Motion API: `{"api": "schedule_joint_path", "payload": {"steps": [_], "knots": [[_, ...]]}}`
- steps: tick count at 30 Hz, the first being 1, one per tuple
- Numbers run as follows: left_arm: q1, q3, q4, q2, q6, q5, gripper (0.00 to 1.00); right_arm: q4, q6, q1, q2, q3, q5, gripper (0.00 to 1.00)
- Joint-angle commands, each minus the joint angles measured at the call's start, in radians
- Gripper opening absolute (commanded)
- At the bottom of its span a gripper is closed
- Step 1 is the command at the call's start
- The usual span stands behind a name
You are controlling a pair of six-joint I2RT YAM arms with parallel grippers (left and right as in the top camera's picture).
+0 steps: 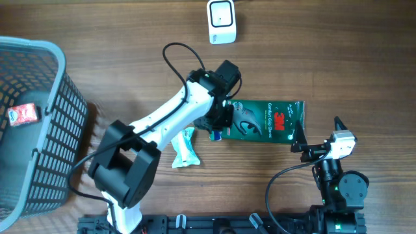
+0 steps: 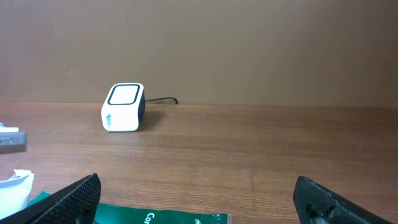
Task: Scan the item barcode
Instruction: 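Place the white box on the table beside the pouch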
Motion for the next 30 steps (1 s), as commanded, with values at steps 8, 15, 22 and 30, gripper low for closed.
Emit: {"api": "schedule_joint_path", "payload": {"steps": [8,15,22,30], "knots": [[-0.047,0.009,0.001,-0.004,-0.214,-0.197,0.22,0.006,-0.01,0.006,-0.005,-0.001,0.011,1.0],[-0.046,0.051,0.01,-0.113,-0.204,-0.194,0.93,0.005,-0.011,0.006,-0.005,-0.001,0.011,1.0],[-0.027,0.139,0.021,-0.28,-0.179,-0.364,1.0,0.005,-0.011,0.006,-0.005,-0.001,0.011,1.0],[0.388,0.174,-0.003,-0.694,-0.292,-0.6,1.0,0.005,-0.011,0.006,-0.005,-0.001,0.011,1.0]]}}
